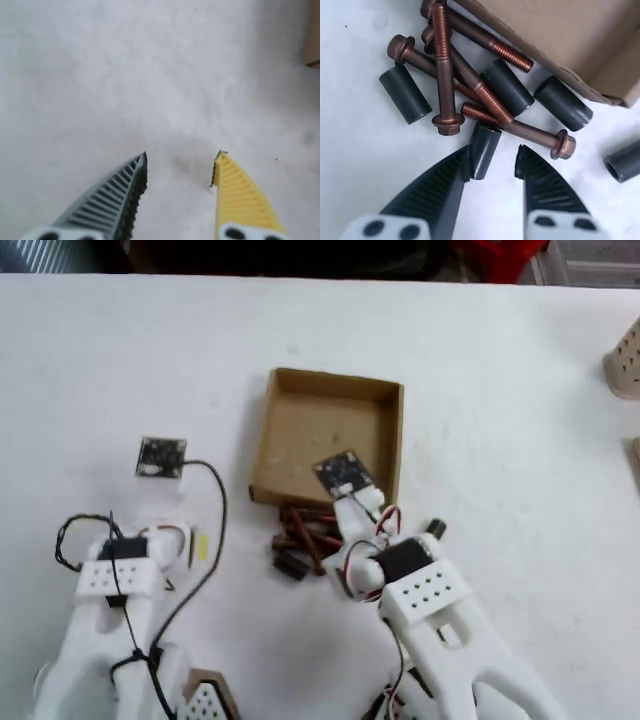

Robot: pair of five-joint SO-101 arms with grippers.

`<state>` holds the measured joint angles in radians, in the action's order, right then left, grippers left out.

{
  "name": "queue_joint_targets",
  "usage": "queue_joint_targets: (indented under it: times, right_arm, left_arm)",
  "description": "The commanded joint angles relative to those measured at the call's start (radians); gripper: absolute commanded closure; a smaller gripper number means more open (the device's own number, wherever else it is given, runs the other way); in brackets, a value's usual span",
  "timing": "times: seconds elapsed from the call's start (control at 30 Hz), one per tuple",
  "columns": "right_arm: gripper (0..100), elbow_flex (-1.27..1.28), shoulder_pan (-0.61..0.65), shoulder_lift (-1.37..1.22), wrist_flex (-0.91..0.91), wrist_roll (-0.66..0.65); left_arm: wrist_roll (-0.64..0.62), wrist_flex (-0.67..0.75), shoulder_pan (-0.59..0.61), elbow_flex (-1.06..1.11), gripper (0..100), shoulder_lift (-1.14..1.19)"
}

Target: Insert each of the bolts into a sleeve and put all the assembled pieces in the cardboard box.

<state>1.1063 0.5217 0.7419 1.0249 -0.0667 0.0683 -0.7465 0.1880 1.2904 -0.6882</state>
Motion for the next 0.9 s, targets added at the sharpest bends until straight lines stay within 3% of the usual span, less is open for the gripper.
queue_joint_targets:
  times: [0.0,0.17,0.5,0.87]
  right_arm:
    - [84.8,-0.005,0.035,-0.001,0.027,-0.018]
    - [76.8,0.021,0.074,-0.001,0.033,-0.012]
    - [79.6,0.098,0.084,-0.002,-0.107,0.068]
    - [79.6,0.078,0.139,-0.002,-0.117,0.126]
  left_arm:
    - [-0.009,-0.008,-0.015,-0.054,76,0.001]
    - [-0.009,-0.008,-0.013,-0.054,76,0.001]
    - [-0.009,-0.008,-0.012,-0.054,76,0.001]
    - [-0.009,-0.006,-0.012,-0.054,76,0.001]
